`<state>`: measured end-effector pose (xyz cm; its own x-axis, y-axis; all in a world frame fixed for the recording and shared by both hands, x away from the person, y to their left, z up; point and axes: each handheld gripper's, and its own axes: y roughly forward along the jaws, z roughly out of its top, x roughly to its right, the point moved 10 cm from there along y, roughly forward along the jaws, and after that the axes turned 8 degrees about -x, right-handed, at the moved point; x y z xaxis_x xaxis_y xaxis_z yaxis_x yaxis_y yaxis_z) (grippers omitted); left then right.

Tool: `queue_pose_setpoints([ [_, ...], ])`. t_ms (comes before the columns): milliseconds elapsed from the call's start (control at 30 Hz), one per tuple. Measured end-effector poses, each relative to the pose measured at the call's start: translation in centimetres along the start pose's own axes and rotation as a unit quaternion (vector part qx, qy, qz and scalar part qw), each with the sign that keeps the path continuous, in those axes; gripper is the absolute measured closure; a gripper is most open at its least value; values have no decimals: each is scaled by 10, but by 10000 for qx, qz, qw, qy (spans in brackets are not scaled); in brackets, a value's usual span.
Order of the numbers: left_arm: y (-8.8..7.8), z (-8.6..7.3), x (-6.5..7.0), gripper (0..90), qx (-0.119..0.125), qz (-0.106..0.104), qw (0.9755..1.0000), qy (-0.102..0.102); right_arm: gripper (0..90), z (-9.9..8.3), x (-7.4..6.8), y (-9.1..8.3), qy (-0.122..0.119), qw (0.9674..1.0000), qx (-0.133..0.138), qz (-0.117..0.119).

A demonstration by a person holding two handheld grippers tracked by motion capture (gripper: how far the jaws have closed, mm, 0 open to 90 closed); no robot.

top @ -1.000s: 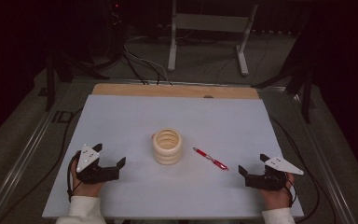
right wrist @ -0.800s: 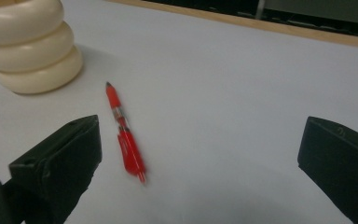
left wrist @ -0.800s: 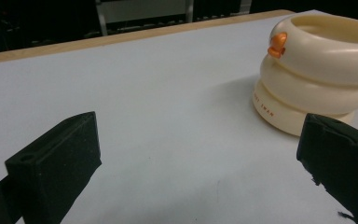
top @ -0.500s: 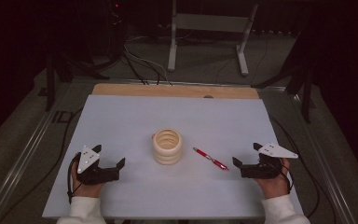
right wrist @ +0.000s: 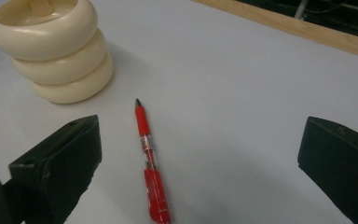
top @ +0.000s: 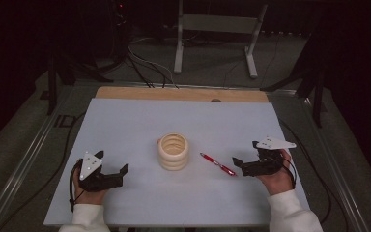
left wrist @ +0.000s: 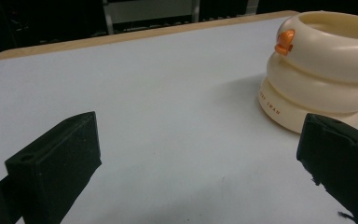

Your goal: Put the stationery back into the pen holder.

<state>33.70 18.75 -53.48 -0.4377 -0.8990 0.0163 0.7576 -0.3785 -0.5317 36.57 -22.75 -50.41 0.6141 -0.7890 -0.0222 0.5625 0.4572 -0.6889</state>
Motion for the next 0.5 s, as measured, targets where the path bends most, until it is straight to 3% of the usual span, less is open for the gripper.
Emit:
queue_pose_setpoints([
  [300,1,-1,0,1,-17,6,10000,1,0,9,-11,17,-344,9983,-455,98],
  [500,1,-1,0,1,-21,-6,10000,-10,0,9,-23,38,-653,9924,-1031,169],
])
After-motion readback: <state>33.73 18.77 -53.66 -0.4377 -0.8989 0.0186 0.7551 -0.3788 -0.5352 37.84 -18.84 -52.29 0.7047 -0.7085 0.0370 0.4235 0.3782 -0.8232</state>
